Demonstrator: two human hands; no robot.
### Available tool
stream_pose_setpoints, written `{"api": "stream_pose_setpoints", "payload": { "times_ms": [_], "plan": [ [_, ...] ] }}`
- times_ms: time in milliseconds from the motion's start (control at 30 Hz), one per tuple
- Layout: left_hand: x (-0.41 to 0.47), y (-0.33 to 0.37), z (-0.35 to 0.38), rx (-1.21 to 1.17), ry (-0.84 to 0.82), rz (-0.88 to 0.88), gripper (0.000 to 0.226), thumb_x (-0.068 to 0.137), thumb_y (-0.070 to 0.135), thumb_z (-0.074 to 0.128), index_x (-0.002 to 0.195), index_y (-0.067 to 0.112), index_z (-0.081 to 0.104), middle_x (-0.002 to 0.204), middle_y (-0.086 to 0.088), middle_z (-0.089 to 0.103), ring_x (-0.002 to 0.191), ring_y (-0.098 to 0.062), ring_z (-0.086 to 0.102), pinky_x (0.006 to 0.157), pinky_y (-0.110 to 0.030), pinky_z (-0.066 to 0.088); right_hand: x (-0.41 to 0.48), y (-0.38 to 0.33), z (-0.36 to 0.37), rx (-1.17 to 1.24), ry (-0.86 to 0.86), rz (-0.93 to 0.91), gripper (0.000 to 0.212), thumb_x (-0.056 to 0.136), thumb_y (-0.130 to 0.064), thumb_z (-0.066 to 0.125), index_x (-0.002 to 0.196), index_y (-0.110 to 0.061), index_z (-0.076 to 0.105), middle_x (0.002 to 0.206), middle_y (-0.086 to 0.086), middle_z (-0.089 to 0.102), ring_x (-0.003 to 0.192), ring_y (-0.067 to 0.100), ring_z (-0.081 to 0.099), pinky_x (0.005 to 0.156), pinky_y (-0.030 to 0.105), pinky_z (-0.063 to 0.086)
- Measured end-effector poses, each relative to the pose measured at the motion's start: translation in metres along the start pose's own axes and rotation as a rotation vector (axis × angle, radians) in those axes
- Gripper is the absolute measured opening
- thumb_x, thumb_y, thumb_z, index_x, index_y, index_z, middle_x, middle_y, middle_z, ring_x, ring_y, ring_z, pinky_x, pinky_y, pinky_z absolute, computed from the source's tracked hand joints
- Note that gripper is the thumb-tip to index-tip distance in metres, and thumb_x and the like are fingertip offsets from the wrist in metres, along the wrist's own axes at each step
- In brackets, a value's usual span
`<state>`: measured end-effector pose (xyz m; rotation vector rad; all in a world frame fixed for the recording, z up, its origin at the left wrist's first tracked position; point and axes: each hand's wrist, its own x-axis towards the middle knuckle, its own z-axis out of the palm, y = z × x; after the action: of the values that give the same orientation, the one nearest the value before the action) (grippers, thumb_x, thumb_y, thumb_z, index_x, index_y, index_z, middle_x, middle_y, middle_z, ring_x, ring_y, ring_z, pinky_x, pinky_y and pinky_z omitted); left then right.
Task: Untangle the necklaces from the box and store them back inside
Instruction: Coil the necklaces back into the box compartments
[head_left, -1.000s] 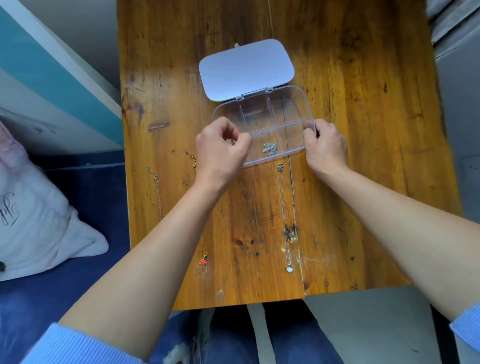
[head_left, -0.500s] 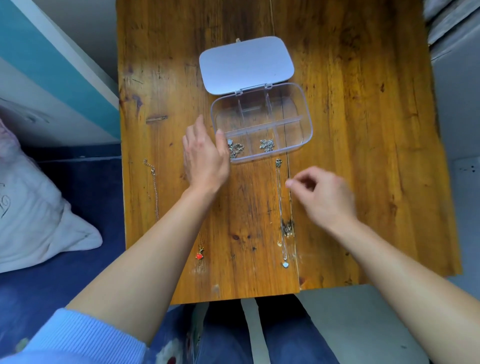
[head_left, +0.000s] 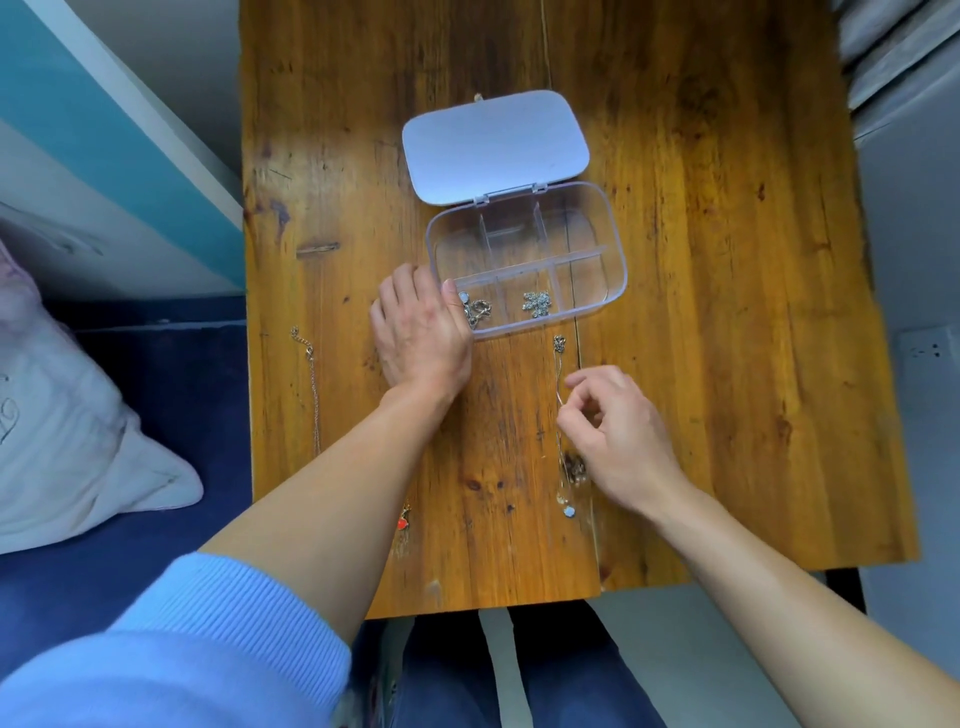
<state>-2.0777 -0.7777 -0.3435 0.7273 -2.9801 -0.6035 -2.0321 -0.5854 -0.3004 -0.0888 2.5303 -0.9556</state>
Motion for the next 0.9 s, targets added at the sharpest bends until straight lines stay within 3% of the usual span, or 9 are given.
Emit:
{"api": "stream_pose_setpoints", "payload": {
  "times_ms": [100,133,200,300,400,533,733,900],
  "plan": [
    [0.001,0.0,0.002,0.001,0.005,-0.006,0.04,0.101,0.029,0.029,0.122,0.004,0.052,0.133,-0.015,0.052,0.122,-0.032,0.045,0.1,-0.042,0.032,0.013,-0.018,-0.019,0.369,0.124,-0.042,0.017,0.079,-0.015,0.057,0.063,-0.018,0.054,0.117,-0.006,0.064,0.11,0.009,0.058,0.092,0.023,0.042],
    [0.001,0.0,0.003,-0.002,0.007,-0.006,0.04,0.101,0.029,0.029,0.122,0.004,0.052,0.133,-0.015,0.052,0.122,-0.033,0.045,0.1,-0.042,0.033,0.019,-0.025,-0.025,0.495,0.146,-0.041,0.015,0.078,-0.014,0.055,0.063,-0.017,0.054,0.111,-0.003,0.069,0.108,0.009,0.062,0.093,0.021,0.044],
    [0.001,-0.001,0.003,-0.001,0.004,-0.006,0.042,0.101,0.03,0.028,0.123,0.004,0.052,0.134,-0.015,0.052,0.123,-0.033,0.045,0.1,-0.043,0.033,0.033,-0.04,-0.038,0.783,0.141,-0.039,0.014,0.08,-0.01,0.049,0.068,-0.014,0.053,0.085,0.005,0.075,0.097,0.021,0.07,0.091,0.032,0.05],
    [0.001,-0.001,0.004,0.002,0.003,-0.004,0.043,0.101,0.03,0.028,0.125,0.004,0.051,0.136,-0.015,0.052,0.125,-0.033,0.044,0.102,-0.044,0.033,0.053,-0.063,-0.058,1.044,0.111,0.0,0.014,0.084,-0.011,0.044,0.071,-0.011,0.05,0.054,0.0,0.062,0.065,0.025,0.069,0.073,0.036,0.056],
    [0.002,-0.001,0.004,0.005,-0.005,-0.007,0.043,0.101,0.03,0.027,0.127,0.004,0.05,0.137,-0.015,0.051,0.126,-0.032,0.044,0.103,-0.044,0.032,0.068,-0.085,-0.076,1.145,0.113,0.032,0.022,0.09,-0.015,0.043,0.067,-0.017,0.044,0.049,-0.005,0.043,0.047,0.014,0.047,0.057,0.031,0.05],
    [0.002,-0.001,0.004,0.004,-0.005,-0.006,0.044,0.101,0.031,0.027,0.128,0.004,0.05,0.137,-0.014,0.05,0.126,-0.032,0.043,0.103,-0.043,0.032,0.086,-0.112,-0.101,1.236,0.124,0.027,0.034,0.093,-0.016,0.04,0.059,-0.021,0.041,0.046,-0.008,0.034,0.042,0.011,0.032,0.048,0.025,0.037],
    [0.001,-0.001,0.004,-0.019,0.01,-0.005,0.043,0.101,0.03,0.029,0.126,0.004,0.051,0.136,-0.014,0.052,0.126,-0.033,0.044,0.102,-0.044,0.032,0.109,-0.135,-0.119,1.298,0.193,0.008,0.032,0.094,-0.012,0.04,0.062,-0.018,0.038,0.047,-0.006,0.029,0.043,0.013,0.026,0.046,0.025,0.033],
    [0.001,-0.002,0.005,-0.021,0.014,-0.001,0.045,0.1,0.031,0.027,0.126,0.004,0.052,0.136,-0.015,0.053,0.125,-0.033,0.045,0.102,-0.045,0.033,0.128,-0.13,-0.11,1.216,0.246,0.068,0.032,0.093,-0.012,0.04,0.062,-0.019,0.037,0.046,-0.007,0.031,0.041,0.011,0.028,0.047,0.024,0.033]
  ]
}}
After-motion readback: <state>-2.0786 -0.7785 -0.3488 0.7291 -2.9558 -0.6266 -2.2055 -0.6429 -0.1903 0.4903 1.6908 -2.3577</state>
